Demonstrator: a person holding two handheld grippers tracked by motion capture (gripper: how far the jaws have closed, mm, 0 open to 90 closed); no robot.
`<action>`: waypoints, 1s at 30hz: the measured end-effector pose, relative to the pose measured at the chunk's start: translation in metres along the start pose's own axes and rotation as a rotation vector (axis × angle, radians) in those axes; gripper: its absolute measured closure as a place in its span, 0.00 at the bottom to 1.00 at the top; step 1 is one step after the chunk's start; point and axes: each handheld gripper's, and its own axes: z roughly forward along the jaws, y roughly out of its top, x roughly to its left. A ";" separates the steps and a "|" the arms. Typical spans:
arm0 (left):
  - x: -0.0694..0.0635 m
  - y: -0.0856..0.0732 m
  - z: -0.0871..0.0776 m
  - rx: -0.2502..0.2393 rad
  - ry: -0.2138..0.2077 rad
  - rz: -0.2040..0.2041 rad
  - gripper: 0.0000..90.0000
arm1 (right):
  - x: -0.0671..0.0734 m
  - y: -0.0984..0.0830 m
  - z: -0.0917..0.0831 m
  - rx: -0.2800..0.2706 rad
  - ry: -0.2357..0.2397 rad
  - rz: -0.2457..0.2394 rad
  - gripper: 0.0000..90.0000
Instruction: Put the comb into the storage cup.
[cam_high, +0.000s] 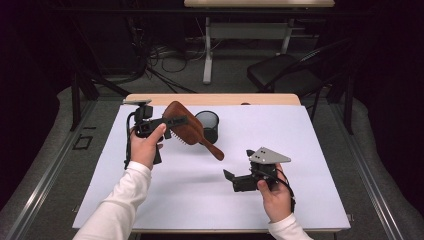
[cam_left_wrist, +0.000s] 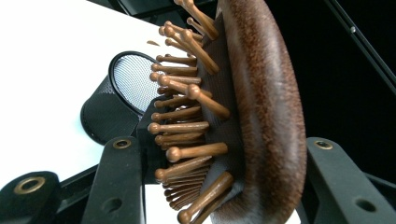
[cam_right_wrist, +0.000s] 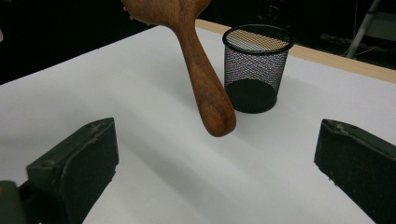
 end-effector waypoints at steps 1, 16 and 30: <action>0.000 0.000 0.000 -0.002 0.003 0.000 0.58 | 0.000 0.000 0.000 -0.001 -0.001 0.001 0.00; -0.003 0.010 -0.005 -0.026 0.024 0.005 0.58 | -0.001 -0.001 0.000 0.004 -0.005 -0.003 0.00; -0.009 0.020 -0.005 -0.040 0.037 0.009 0.58 | -0.002 -0.001 -0.001 0.001 -0.003 0.007 0.00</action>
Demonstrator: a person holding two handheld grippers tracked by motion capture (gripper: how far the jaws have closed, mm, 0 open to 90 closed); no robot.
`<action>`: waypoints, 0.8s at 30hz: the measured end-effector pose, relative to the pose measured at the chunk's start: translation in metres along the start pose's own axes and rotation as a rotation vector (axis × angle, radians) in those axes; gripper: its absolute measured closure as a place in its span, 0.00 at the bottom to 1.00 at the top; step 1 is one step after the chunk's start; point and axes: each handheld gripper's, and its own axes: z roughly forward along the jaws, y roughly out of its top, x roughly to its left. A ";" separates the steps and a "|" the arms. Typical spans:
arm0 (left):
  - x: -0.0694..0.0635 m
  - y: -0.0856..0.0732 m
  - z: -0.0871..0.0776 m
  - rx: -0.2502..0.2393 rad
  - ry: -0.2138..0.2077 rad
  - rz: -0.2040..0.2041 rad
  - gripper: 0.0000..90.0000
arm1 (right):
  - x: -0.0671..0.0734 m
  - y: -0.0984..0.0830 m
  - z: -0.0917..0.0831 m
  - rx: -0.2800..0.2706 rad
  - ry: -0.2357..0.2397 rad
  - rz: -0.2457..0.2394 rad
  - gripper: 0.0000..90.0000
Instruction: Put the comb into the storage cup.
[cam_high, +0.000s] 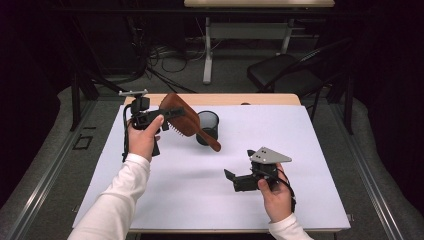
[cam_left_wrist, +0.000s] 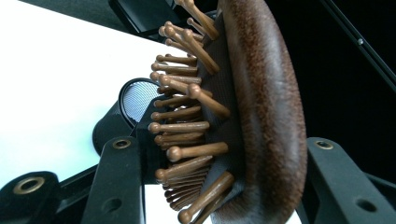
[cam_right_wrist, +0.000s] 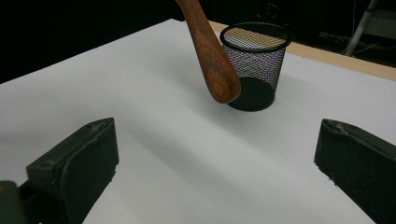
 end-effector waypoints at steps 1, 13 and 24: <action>0.000 0.001 0.000 0.001 0.000 0.006 0.58 | 0.000 0.000 0.000 0.000 0.000 0.000 0.00; -0.005 0.011 -0.001 -0.013 0.008 0.002 0.58 | -0.001 0.000 -0.001 -0.001 -0.002 0.002 0.00; -0.008 0.020 -0.002 -0.024 0.016 0.003 0.58 | -0.003 -0.001 -0.001 -0.001 -0.003 0.008 0.00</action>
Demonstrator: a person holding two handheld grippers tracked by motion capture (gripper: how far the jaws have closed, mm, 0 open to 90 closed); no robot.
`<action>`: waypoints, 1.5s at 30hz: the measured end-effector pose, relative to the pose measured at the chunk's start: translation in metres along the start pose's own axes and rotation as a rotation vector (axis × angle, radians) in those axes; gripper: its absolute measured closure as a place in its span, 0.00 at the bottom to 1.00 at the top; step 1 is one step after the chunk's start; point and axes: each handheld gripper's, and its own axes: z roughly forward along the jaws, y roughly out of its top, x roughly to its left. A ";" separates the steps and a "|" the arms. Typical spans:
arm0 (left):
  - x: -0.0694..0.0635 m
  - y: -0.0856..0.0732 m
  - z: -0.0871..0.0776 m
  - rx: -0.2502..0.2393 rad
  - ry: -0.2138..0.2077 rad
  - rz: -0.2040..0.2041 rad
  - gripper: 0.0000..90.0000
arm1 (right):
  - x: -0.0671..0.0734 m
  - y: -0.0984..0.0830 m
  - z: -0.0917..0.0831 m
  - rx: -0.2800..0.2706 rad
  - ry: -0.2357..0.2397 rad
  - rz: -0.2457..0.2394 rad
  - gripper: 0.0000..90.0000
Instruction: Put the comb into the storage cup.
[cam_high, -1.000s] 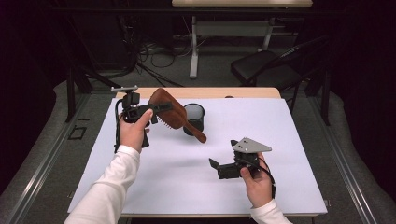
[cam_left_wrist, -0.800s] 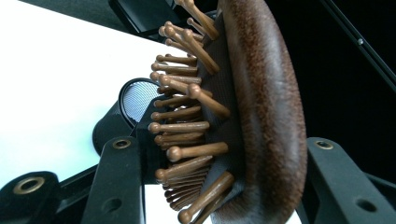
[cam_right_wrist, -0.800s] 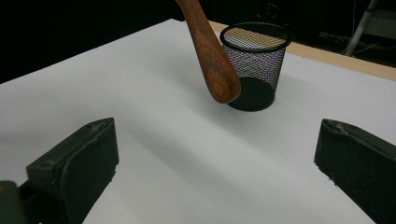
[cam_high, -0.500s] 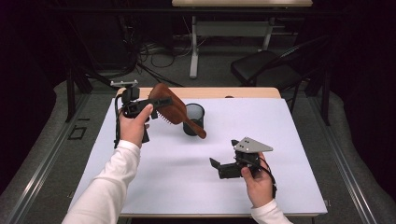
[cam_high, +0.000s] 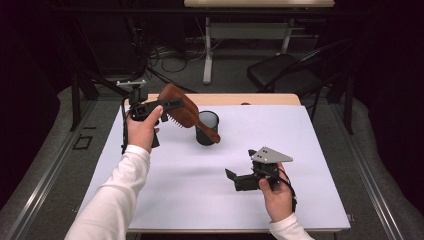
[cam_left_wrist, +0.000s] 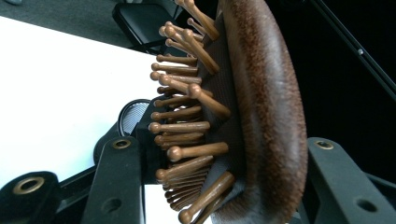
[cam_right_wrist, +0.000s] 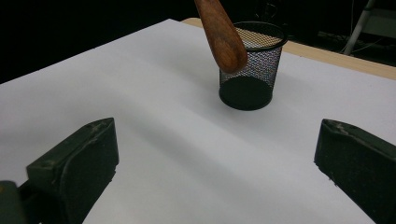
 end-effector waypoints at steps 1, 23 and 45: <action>0.000 0.001 0.000 -0.002 0.001 0.000 0.58 | 0.000 0.000 0.000 -0.002 0.000 -0.001 0.00; -0.007 0.025 -0.002 -0.024 0.047 0.007 0.58 | -0.002 0.000 0.001 -0.004 0.002 0.003 0.00; -0.009 0.044 0.004 -0.082 0.126 0.007 0.57 | -0.005 0.001 -0.002 -0.012 0.002 0.012 0.00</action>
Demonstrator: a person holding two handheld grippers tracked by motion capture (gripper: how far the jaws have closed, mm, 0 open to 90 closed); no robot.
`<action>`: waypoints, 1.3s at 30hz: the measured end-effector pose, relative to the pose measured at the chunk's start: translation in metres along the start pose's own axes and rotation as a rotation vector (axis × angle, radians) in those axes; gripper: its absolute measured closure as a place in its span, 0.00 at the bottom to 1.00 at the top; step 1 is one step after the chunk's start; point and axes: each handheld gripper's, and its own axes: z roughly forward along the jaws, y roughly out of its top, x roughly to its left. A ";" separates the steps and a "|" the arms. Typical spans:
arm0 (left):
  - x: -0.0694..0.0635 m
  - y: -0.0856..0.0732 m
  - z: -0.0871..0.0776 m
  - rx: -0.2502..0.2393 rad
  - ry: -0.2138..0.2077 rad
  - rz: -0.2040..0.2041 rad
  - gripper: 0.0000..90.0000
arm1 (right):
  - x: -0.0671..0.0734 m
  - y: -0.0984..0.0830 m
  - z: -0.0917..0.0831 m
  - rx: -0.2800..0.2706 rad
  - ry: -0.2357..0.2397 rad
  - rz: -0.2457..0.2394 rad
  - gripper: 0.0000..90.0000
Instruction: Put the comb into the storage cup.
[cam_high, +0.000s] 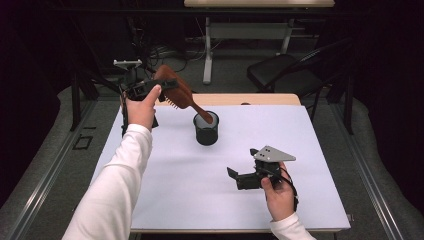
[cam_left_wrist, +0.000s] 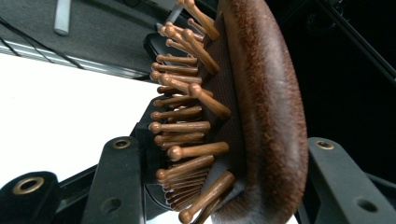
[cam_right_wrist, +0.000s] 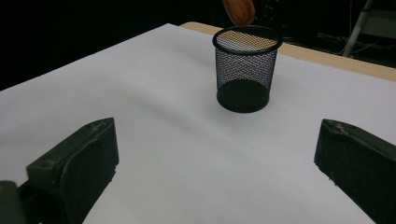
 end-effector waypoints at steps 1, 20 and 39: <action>0.000 0.000 0.001 -0.001 0.003 -0.007 0.57 | 0.000 0.000 0.000 0.000 0.000 0.000 0.00; 0.007 0.003 0.010 -0.058 0.051 0.003 0.57 | 0.000 -0.001 -0.001 -0.003 -0.003 0.008 0.00; 0.009 -0.001 0.026 -0.047 0.079 0.008 0.57 | -0.002 -0.001 -0.004 -0.007 -0.013 0.012 0.00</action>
